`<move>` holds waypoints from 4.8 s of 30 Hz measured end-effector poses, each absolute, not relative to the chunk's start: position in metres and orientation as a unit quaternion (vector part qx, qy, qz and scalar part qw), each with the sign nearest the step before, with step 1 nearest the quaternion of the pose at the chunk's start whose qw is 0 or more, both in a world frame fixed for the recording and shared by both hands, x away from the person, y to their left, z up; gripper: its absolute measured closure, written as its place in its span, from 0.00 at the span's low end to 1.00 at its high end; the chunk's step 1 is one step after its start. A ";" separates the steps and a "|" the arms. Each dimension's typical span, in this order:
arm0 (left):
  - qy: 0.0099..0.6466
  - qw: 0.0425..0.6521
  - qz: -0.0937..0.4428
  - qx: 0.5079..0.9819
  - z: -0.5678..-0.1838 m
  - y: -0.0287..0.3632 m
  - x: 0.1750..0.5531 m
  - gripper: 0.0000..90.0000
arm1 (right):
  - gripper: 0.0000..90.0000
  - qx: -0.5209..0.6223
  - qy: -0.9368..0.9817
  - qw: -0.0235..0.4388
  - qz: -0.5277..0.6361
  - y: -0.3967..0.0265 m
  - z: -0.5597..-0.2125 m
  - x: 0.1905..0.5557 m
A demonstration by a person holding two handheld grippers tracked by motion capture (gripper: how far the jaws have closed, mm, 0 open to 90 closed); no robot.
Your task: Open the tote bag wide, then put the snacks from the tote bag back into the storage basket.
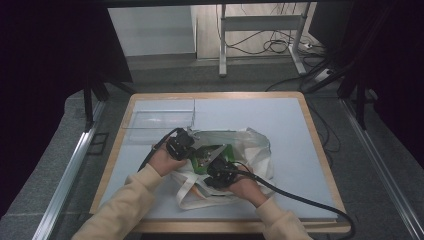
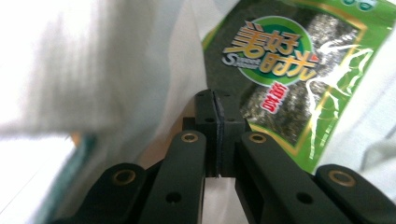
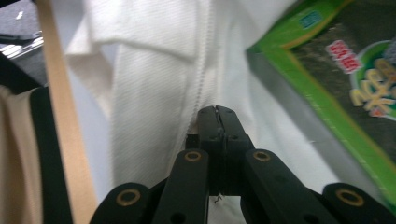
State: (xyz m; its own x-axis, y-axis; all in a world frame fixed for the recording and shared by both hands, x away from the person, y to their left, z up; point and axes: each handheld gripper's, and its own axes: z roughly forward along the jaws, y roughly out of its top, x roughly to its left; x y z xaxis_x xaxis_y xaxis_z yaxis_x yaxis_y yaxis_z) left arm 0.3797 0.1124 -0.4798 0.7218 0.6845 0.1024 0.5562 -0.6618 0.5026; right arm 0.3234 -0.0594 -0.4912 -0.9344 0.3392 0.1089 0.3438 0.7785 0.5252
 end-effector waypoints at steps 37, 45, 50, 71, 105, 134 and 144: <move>0.373 0.266 0.120 0.881 -0.471 0.124 0.386 1.00 | 0.99 -0.179 -0.934 0.023 -0.307 -0.061 -0.491 0.313; 0.363 0.338 0.100 0.863 -0.452 0.149 0.358 1.00 | 0.99 -0.202 -0.918 -0.022 -0.342 -0.077 -0.465 0.313; 0.354 0.365 0.101 0.855 -0.447 0.159 0.339 1.00 | 0.99 -0.229 -0.904 -0.044 -0.359 -0.097 -0.452 0.317; 0.354 0.384 0.108 0.846 -0.446 0.183 0.313 0.96 | 0.95 -0.294 -0.879 -0.090 -0.365 -0.140 -0.443 0.327; 0.365 0.416 0.128 0.823 -0.429 0.192 0.306 0.36 | 0.30 -0.378 -0.848 -0.087 -0.360 -0.107 -0.437 0.336; 0.360 0.418 0.117 0.826 -0.433 0.191 0.310 0.36 | 0.37 -0.444 -0.858 -0.070 -0.247 -0.074 -0.467 0.380; 0.358 0.419 0.119 0.826 -0.433 0.191 0.309 0.36 | 0.43 -0.473 -0.850 -0.042 -0.228 -0.075 -0.478 0.389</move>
State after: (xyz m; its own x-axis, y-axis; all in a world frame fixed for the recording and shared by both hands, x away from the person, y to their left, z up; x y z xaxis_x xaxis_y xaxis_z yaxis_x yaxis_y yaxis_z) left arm 0.3094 0.1905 -0.4327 0.7148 0.6915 -0.1039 0.4919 -0.3916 0.7776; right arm 0.3893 -0.0755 -0.4779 -0.5495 0.8231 0.1437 0.7847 0.4493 0.4270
